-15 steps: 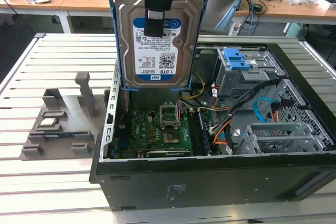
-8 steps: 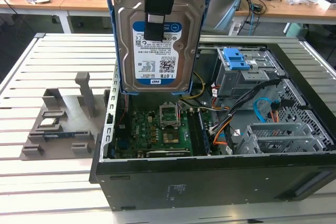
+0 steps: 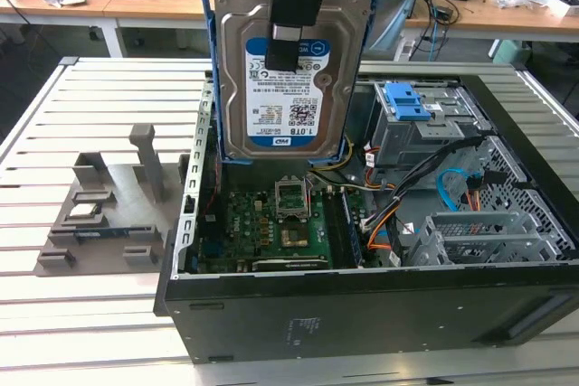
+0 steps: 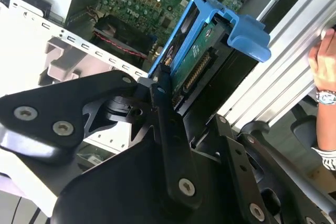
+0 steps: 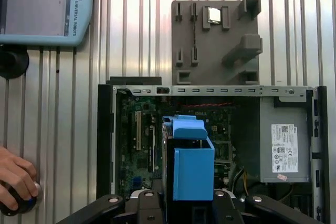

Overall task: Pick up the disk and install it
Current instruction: 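Pick up the disk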

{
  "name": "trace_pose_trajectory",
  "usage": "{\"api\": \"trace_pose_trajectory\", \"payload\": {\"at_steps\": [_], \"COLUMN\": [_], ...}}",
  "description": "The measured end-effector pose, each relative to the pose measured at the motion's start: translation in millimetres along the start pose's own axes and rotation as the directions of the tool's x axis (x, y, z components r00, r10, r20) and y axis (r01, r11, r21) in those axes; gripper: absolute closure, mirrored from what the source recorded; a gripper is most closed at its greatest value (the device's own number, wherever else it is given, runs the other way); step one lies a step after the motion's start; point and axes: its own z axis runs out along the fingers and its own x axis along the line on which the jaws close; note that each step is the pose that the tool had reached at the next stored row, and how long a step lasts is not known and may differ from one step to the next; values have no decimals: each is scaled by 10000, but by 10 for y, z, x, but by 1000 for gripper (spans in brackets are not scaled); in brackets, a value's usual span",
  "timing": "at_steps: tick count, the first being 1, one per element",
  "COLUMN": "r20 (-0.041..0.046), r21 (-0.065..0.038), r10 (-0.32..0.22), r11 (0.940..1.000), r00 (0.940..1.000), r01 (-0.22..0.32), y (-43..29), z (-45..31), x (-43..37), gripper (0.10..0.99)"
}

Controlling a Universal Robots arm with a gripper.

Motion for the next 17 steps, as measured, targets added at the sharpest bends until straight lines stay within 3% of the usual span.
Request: {"api": "trace_pose_trajectory", "payload": {"at_steps": [2, 9, 17], "r20": [-1, -1, -1], "r21": [-1, -1, -1], "r10": [-1, 0, 0], "r11": [10000, 10000, 10000], "r00": [10000, 10000, 10000], "r01": [1, 0, 0], "y": [-61, -164, -356], "z": [-4, -10, -20], "x": [1, 5, 14], "gripper": [733, 733, 733]}}
